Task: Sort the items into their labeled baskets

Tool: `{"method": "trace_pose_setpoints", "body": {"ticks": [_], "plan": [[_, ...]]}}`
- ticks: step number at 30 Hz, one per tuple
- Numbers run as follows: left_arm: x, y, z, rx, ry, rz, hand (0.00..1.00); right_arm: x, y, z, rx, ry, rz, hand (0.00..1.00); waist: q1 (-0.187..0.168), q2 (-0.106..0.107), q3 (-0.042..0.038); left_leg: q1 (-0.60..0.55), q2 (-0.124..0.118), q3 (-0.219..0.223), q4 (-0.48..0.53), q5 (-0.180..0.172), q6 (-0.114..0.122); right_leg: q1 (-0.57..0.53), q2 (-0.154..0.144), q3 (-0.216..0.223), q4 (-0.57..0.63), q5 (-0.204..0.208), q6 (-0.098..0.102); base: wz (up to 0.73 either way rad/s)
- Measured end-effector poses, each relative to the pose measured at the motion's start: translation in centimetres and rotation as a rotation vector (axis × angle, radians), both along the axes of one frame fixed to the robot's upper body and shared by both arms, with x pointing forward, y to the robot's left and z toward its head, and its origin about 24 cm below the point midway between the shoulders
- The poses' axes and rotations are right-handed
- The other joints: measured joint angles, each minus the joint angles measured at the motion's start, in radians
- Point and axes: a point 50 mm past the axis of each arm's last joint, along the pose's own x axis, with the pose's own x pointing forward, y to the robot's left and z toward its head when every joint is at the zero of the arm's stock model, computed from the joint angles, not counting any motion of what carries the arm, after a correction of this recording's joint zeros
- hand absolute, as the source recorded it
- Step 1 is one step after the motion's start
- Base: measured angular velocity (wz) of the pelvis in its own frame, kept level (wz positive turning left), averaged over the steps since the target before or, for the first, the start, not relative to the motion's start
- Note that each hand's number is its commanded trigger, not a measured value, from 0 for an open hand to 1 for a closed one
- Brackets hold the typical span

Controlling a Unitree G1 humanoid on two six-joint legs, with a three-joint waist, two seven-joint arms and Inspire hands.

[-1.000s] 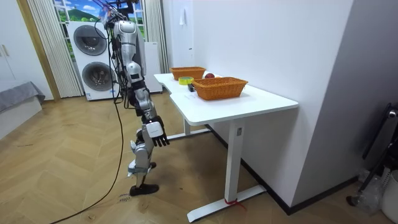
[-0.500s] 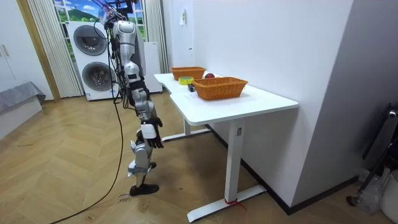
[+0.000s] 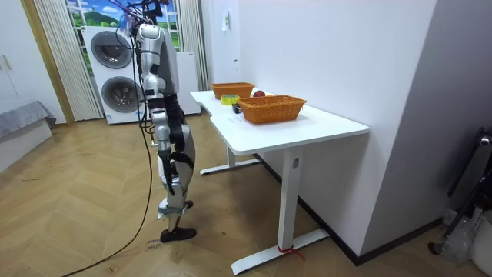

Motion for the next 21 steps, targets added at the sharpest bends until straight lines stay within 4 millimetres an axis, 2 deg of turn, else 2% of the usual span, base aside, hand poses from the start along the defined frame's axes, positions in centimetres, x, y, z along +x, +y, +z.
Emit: {"method": "trace_pose_setpoints", "body": {"ticks": [3,6,11,14,16,21], "plan": [[-0.2,0.4,0.2,0.015,-0.001,0.012,0.0,0.9,-1.8,0.6,-0.066,-0.002,-0.12,0.0,-0.011,0.0,-0.0005,0.0,0.001,0.01,0.0,0.0,0.0,-0.006,0.0,0.006,0.009,0.0,0.0,-0.08],[-0.7,0.5,0.2,0.026,0.023,0.024,0.0,2.3,-3.7,1.4,-0.134,0.015,-0.152,0.0,-0.024,-0.004,-0.0034,-0.004,0.001,0.015,-0.001,0.0,0.001,-0.016,0.0,0.009,0.013,0.001,0.0,-0.05],[-0.4,0.7,0.4,0.037,0.005,0.014,0.0,4.6,-6.3,3.0,-0.252,0.07,-0.177,0.0,-0.032,-0.01,-0.0068,-0.007,0.001,0.016,0.001,0.0,0.0,-0.019,0.0,0.009,0.013,0.001,0.0,0.0],[-0.1,0.9,0.5,0.046,-0.011,0.006,0.0,6.7,-8.3,4.9,-0.373,0.069,-0.199,0.0,-0.023,-0.008,-0.0066,-0.012,0.002,0.025,0.001,0.0,0.001,-0.035,0.0,0.018,0.029,0.0,0.0,-0.09],[0.4,1.1,0.6,0.056,-0.023,-0.014,0.0,8.4,-9.6,6.7,-0.509,0.097,-0.126,0.0,-0.02,-0.009,-0.0074,-0.025,0.001,0.026,0.0,0.001,0.001,-0.05,-0.001,0.019,0.03,0.0,0.0,-0.02],[1.0,1.3,0.7,0.067,-0.041,-0.061,0.0,11.0,-11.6,10.8,-0.77,0.09,-0.05,0.0,-0.008,-0.011,-0.0063,-0.027,0.0,0.025,-0.002,0.001,0.002,-0.056,0.0,0.022,0.029,0.0,0.001,0.0]]}}
